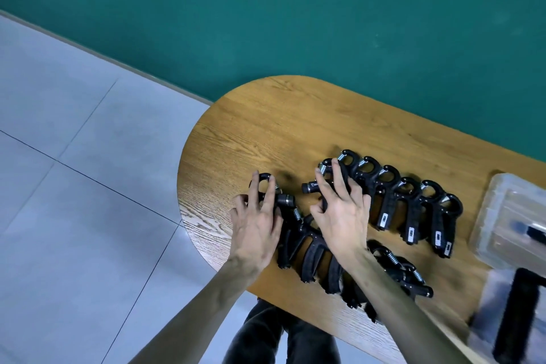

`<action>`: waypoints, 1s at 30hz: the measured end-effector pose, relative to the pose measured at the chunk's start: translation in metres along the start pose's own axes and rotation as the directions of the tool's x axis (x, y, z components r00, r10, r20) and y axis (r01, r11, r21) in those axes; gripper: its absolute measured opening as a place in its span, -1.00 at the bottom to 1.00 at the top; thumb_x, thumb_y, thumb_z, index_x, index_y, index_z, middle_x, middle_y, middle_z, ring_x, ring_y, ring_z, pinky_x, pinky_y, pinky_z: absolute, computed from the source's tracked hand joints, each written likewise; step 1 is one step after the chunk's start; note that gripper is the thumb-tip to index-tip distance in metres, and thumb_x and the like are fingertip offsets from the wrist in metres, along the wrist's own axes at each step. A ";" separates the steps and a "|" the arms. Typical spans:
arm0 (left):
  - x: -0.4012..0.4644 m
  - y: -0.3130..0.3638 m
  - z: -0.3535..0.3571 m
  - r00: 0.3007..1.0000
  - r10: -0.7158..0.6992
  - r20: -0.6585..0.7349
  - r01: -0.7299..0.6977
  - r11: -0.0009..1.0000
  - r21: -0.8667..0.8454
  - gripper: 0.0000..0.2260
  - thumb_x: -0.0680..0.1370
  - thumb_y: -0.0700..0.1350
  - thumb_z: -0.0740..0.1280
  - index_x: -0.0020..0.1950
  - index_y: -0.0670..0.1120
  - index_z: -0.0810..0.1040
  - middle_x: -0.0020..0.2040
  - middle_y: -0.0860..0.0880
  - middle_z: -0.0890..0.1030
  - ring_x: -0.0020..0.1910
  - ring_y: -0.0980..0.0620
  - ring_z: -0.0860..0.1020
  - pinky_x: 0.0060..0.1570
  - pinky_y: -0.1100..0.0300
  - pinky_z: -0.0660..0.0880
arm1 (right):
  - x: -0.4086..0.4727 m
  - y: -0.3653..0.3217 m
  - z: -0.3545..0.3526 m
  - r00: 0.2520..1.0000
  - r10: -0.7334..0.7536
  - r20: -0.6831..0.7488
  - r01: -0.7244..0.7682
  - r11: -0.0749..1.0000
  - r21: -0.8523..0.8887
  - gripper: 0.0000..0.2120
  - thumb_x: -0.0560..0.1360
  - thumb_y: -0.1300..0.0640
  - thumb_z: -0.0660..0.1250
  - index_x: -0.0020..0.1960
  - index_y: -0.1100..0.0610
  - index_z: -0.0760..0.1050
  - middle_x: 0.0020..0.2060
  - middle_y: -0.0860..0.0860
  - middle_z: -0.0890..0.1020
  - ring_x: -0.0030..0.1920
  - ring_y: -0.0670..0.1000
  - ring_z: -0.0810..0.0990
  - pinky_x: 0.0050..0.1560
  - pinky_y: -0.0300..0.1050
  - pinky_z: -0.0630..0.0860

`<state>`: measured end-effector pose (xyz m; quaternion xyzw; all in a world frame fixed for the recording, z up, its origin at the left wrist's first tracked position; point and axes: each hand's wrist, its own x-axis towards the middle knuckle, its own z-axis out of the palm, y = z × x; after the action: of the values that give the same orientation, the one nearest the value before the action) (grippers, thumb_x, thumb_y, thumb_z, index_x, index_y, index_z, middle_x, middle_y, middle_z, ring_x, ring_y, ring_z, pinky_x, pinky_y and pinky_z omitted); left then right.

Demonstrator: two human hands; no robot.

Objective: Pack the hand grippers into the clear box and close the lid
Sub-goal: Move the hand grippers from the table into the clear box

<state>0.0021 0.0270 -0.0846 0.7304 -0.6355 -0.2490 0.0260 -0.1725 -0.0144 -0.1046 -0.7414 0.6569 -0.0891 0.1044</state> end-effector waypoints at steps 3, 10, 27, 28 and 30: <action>-0.007 0.014 -0.009 0.999 0.021 -0.027 -0.021 0.999 0.025 -0.38 0.68 0.02 0.07 0.62 0.11 -0.24 0.62 0.00 -0.31 0.18 -0.06 0.19 0.28 -0.02 0.33 | -0.012 0.003 -0.022 1.000 0.017 -0.018 -0.017 1.000 -0.022 -0.34 0.38 0.18 0.41 0.47 -0.02 0.44 0.57 0.04 0.28 0.28 0.29 0.47 0.05 0.17 0.44; -0.029 0.065 -0.026 0.996 0.092 0.010 -0.092 0.992 0.081 -0.40 0.68 0.05 0.03 0.61 0.10 -0.26 0.61 -0.03 -0.32 0.13 -0.04 0.21 0.22 -0.02 0.37 | -0.054 0.018 -0.088 0.988 0.156 -0.017 -0.157 0.987 -0.042 -0.31 0.36 0.16 0.46 0.47 -0.04 0.43 0.57 0.01 0.28 0.28 0.28 0.48 0.03 0.15 0.45; -0.081 0.228 -0.022 0.956 0.282 -0.084 -0.277 0.958 0.074 -0.38 0.66 -0.01 0.15 0.64 0.06 -0.10 0.64 -0.06 -0.23 0.12 -0.09 0.26 0.21 -0.07 0.38 | -0.121 0.124 -0.193 0.946 0.293 -0.139 -0.294 0.956 0.011 -0.30 0.37 0.12 0.50 0.48 -0.03 0.42 0.58 0.03 0.26 0.28 0.26 0.48 0.05 0.16 0.45; -0.085 0.236 -0.019 0.953 0.290 -0.092 -0.284 0.956 0.071 -0.38 0.66 -0.01 0.15 0.64 0.05 -0.09 0.64 -0.06 -0.22 0.13 -0.10 0.27 0.21 -0.08 0.38 | -0.125 0.132 -0.197 0.944 0.294 -0.152 -0.295 0.955 0.017 -0.30 0.37 0.12 0.50 0.48 -0.03 0.42 0.58 0.03 0.26 0.25 0.26 0.48 0.05 0.16 0.47; -0.095 0.256 -0.013 0.945 0.307 -0.113 -0.302 0.951 0.062 -0.39 0.65 -0.02 0.17 0.64 0.05 -0.05 0.64 -0.07 -0.18 0.13 -0.10 0.28 0.21 -0.09 0.39 | -0.134 0.150 -0.205 0.933 0.312 -0.179 -0.312 0.950 0.030 -0.30 0.36 0.13 0.50 0.48 -0.03 0.43 0.58 0.03 0.27 0.19 0.25 0.50 0.05 0.15 0.49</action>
<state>-0.2339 0.0642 0.0495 0.6376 -0.7432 -0.1830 0.0869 -0.3878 0.0937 0.0526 -0.6164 0.7729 -0.1391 0.0574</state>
